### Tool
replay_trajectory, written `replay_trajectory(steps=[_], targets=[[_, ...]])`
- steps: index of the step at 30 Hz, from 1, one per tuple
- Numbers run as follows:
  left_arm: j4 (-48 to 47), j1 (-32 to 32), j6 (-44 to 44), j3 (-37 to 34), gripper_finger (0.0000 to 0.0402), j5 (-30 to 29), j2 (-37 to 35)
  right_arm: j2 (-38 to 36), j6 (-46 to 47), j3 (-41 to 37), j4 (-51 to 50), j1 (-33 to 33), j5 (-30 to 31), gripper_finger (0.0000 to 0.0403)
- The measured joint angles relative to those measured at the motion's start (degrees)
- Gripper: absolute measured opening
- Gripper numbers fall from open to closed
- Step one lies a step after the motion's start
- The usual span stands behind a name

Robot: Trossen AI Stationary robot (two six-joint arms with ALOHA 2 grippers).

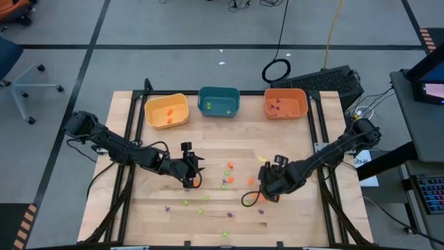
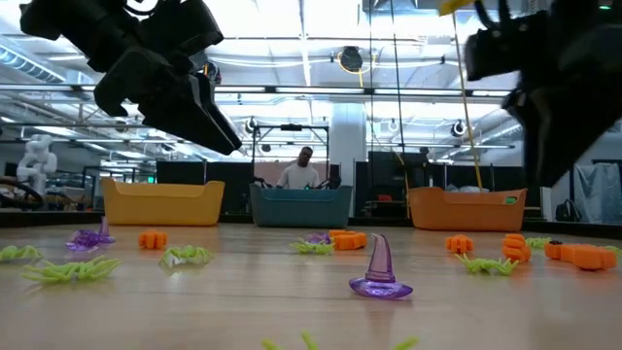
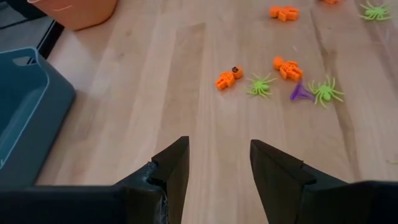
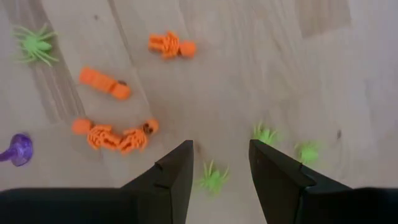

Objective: Sort Halloween decoration
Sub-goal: Put the green spider toy into the blue bin

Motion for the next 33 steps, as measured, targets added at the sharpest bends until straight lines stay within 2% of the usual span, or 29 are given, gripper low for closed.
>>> replay_trajectory(steps=[8,14,20,24,29,33], targets=[[0.0,0.0,0.4,0.0,0.0168,0.1,0.0,0.0,9.2,-7.3,2.2,3.0,1.9,0.0141],[0.0,0.0,1.5,0.0,0.0168,0.1,0.0,0.0,9.8,-11.3,8.1,3.2,7.7,0.0141],[0.1,0.0,1.6,0.0,0.0168,0.1,0.0,0.0,11.5,-14.5,12.0,2.4,11.0,0.0141],[0.2,0.0,2.0,0.0,0.0168,0.1,0.0,0.0,14.6,-15.5,11.9,1.3,10.6,0.0141],[0.2,0.0,2.0,0.0,0.0168,0.1,0.0,0.0,13.3,-16.0,14.2,0.9,10.3,0.0141],[0.2,0.0,2.0,0.0,0.0168,0.1,0.0,-0.1,13.0,-16.7,16.4,-0.7,7.7,0.0141]])
